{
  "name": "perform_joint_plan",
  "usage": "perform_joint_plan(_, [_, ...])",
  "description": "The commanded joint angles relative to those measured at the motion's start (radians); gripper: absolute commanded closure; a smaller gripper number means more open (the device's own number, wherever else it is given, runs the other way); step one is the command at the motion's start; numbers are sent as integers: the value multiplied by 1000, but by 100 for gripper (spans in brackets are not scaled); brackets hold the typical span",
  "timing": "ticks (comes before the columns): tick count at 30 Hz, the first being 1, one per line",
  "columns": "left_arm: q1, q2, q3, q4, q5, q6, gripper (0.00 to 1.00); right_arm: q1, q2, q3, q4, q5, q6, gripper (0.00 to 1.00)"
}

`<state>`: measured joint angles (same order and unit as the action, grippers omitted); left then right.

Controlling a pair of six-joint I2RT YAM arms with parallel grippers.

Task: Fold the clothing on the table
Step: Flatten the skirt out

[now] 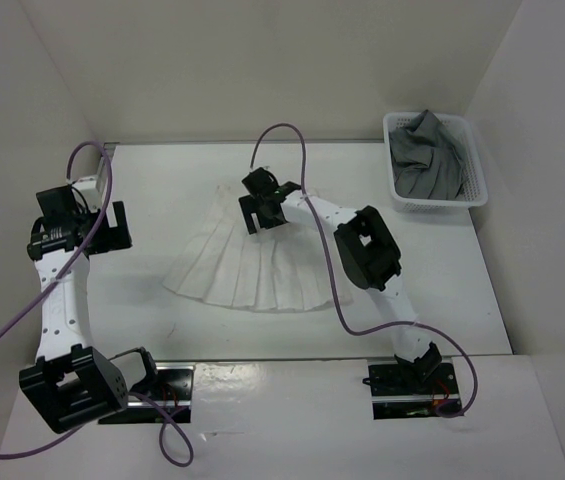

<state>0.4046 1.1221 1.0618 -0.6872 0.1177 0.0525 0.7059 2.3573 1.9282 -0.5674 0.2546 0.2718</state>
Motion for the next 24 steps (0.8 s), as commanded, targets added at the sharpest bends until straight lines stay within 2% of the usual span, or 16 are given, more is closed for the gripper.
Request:
perform_joint_plan(1, [7,16,1,18,28,9,0,-2,-62,-103,3,43,-22,2])
perform_joint_plan(10, [7,25,1,18,46,9,0,-2,-139,-236,26,31,-57,2])
perform_joint_plan(20, [7,25,1,28,65,18,0,27,-168,-313,97,46,-227,2])
perform_joint_plan(24, [7,25,1,28,65,18,0,17,-178,-334,142,0,-290,2])
